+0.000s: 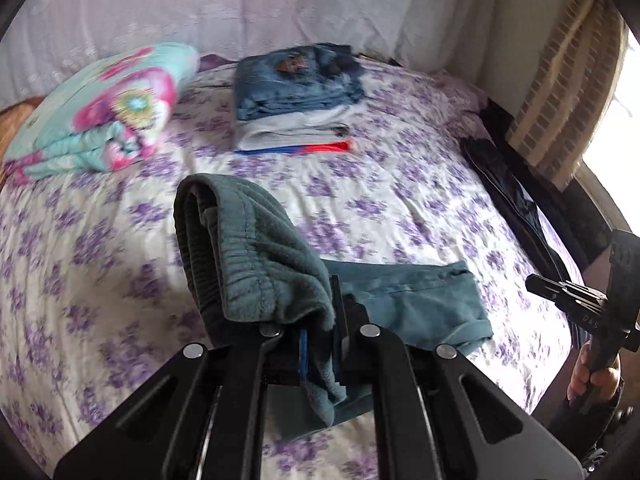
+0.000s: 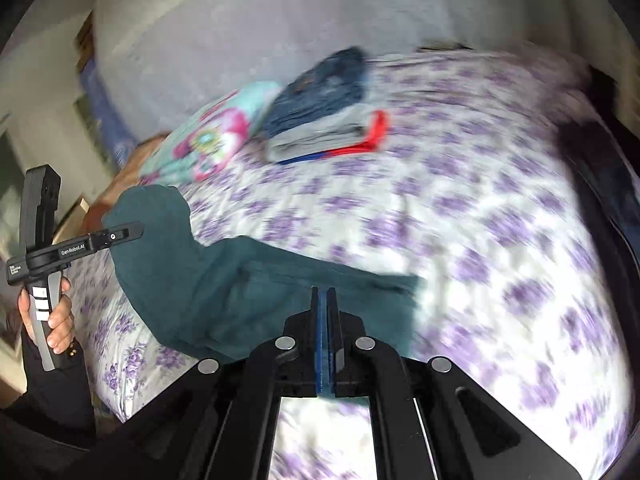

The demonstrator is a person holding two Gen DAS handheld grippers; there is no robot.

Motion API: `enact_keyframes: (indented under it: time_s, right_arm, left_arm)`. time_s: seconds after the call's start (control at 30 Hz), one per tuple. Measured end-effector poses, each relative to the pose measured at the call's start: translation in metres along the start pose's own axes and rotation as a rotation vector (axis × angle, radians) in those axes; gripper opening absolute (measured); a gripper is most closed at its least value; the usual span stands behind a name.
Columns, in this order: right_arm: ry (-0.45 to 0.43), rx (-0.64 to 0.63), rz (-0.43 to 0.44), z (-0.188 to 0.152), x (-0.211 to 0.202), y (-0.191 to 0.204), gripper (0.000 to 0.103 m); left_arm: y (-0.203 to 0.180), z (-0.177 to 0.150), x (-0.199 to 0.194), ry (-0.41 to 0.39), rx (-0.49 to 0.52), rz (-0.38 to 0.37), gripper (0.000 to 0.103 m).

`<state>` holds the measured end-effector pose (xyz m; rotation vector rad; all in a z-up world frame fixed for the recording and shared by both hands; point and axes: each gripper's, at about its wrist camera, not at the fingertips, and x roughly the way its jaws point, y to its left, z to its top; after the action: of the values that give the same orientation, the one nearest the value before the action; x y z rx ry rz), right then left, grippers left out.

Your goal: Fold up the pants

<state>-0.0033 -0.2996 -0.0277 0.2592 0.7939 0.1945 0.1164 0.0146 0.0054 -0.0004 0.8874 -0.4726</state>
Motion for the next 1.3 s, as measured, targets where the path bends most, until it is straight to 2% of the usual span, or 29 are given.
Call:
enact_keyframes:
  time_s: [0.1, 0.2, 0.27, 0.3, 0.33, 0.37, 0.4, 0.43, 0.47, 0.5, 0.57, 0.67, 0.7, 0.73, 0.77, 0.8, 0.9, 0.97, 1.07, 1.1, 1.17, 1.2, 1.23, 1.27, 1.3]
  right_arm:
    - [-0.024, 0.121, -0.034, -0.032, -0.020, -0.044, 0.004]
    - [-0.010, 0.222, -0.043, -0.060, -0.020, -0.075, 0.004]
    - [0.019, 0.268, -0.032, -0.073, -0.012, -0.085, 0.004]
    - [0.036, 0.281, -0.022, -0.077, -0.005, -0.087, 0.004]
    - [0.049, 0.284, -0.016, -0.079, 0.002, -0.086, 0.004]
    - [0.062, 0.279, -0.010, -0.079, 0.007, -0.085, 0.004]
    - [0.070, 0.271, -0.005, -0.080, 0.011, -0.082, 0.004]
    - [0.076, 0.265, -0.001, -0.079, 0.015, -0.079, 0.004]
    - [0.079, 0.257, 0.003, -0.077, 0.017, -0.077, 0.004]
    - [0.079, 0.247, 0.008, -0.073, 0.019, -0.073, 0.004]
    - [0.076, 0.222, 0.021, -0.063, 0.022, -0.064, 0.004]
    - [0.060, 0.186, 0.041, -0.049, 0.016, -0.047, 0.006]
    - [0.053, 0.177, 0.050, -0.042, 0.014, -0.043, 0.012]
    - [0.045, 0.171, 0.058, -0.036, 0.012, -0.038, 0.027]
    - [0.034, 0.156, 0.066, -0.027, 0.009, -0.033, 0.036]
    - [0.022, 0.130, 0.066, -0.018, 0.007, -0.026, 0.041]
    - [0.004, 0.032, 0.068, 0.010, 0.006, 0.001, 0.041]
    - [0.030, -0.017, 0.086, 0.024, 0.019, 0.017, 0.041]
    - [0.143, -0.100, 0.078, 0.027, 0.057, 0.038, 0.033]
    - [0.181, -0.124, 0.034, 0.022, 0.071, 0.039, 0.026]
    - [0.230, -0.125, -0.086, 0.010, 0.089, 0.027, 0.021]
    - [0.244, -0.103, -0.158, 0.004, 0.096, 0.014, 0.016]
    - [0.258, -0.066, -0.185, -0.002, 0.100, 0.000, 0.006]
    - [0.267, -0.022, -0.166, -0.009, 0.102, -0.014, 0.003]
    - [0.259, 0.010, -0.136, -0.014, 0.103, -0.022, 0.003]
  left_arm:
    - [-0.065, -0.002, 0.037, 0.074, 0.127, -0.100, 0.007]
    - [-0.123, -0.023, 0.085, 0.190, 0.250, -0.167, 0.007]
    - [-0.148, -0.041, 0.132, 0.318, 0.286, -0.146, 0.008]
    - [-0.153, -0.049, 0.146, 0.351, 0.291, -0.126, 0.009]
    - [-0.156, -0.053, 0.152, 0.345, 0.298, -0.117, 0.010]
    - [-0.158, -0.052, 0.148, 0.332, 0.303, -0.129, 0.018]
    - [-0.158, -0.050, 0.141, 0.339, 0.297, -0.171, 0.029]
    - [-0.156, -0.048, 0.134, 0.349, 0.284, -0.228, 0.063]
    - [-0.155, -0.045, 0.126, 0.347, 0.264, -0.274, 0.091]
    - [-0.150, -0.042, 0.112, 0.305, 0.238, -0.296, 0.094]
    - [-0.141, -0.035, 0.090, 0.245, 0.229, -0.303, 0.094]
    - [-0.107, -0.024, 0.067, 0.184, 0.146, -0.290, 0.094]
    - [-0.090, -0.021, 0.060, 0.162, 0.107, -0.270, 0.094]
    - [-0.075, -0.022, 0.055, 0.149, 0.076, -0.247, 0.094]
    - [-0.058, -0.024, 0.053, 0.143, 0.043, -0.222, 0.093]
    - [-0.039, -0.027, 0.053, 0.145, 0.001, -0.216, 0.093]
    - [0.005, -0.034, 0.063, 0.174, -0.111, -0.267, 0.087]
    - [0.020, -0.044, 0.074, 0.207, -0.160, -0.294, 0.075]
    - [0.023, -0.058, 0.091, 0.245, -0.188, -0.339, 0.063]
    - [0.022, -0.063, 0.095, 0.255, -0.183, -0.341, 0.062]
    - [0.018, -0.068, 0.105, 0.264, -0.160, -0.319, 0.053]
    - [0.017, -0.070, 0.108, 0.264, -0.142, -0.289, 0.049]
    - [0.017, -0.072, 0.113, 0.265, -0.132, -0.264, 0.043]
    - [0.020, -0.073, 0.115, 0.263, -0.135, -0.258, 0.037]
    - [0.022, -0.074, 0.117, 0.253, -0.135, -0.255, 0.036]
